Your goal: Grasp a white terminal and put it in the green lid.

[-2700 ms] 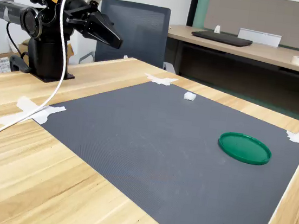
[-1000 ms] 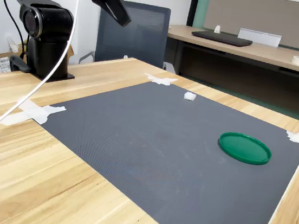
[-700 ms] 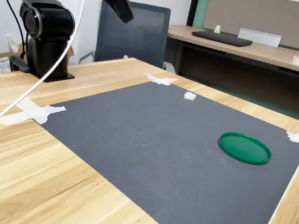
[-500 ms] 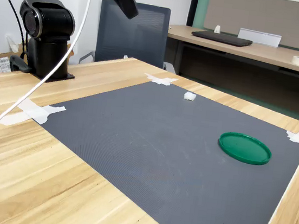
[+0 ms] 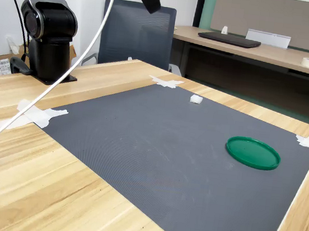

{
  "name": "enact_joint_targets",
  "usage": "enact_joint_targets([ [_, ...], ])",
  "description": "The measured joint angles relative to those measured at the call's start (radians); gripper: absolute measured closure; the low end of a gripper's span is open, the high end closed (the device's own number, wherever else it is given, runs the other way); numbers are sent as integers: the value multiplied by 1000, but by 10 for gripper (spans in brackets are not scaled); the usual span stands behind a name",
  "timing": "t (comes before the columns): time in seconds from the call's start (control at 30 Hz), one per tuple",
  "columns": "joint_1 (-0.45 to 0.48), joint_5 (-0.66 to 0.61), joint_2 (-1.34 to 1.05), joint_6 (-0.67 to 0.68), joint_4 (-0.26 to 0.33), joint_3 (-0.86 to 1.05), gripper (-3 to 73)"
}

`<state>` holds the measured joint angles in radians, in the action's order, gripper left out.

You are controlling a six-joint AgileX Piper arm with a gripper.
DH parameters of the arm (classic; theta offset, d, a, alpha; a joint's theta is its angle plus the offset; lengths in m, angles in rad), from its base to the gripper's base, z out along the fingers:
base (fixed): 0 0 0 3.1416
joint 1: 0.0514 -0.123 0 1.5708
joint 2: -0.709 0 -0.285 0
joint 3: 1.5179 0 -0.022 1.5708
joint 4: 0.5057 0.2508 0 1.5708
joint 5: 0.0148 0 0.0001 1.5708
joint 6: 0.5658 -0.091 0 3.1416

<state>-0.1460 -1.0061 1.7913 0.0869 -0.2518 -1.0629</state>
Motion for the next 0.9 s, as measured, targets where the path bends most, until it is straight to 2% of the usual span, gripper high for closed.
enact_joint_targets([
  [0.13, 0, -65, 61, 104, 6, -54, 692],
  [0.23, 0, -122, 109, 146, 8, -99, 619],
  [0.3, 0, -155, 136, 165, 7, -124, 550],
  [0.4, 0, -164, 173, 172, -11, -155, 404],
  [0.5, -1, -145, 198, 175, -38, -169, 253],
  [0.6, -31, -123, 217, 199, -82, -169, 146],
  [0.67, -80, -121, 227, 210, -112, -169, 108],
  [0.77, -149, -123, 236, 222, -122, -171, 89],
  [0.9, -180, -148, 241, 224, -78, -189, 85],
])
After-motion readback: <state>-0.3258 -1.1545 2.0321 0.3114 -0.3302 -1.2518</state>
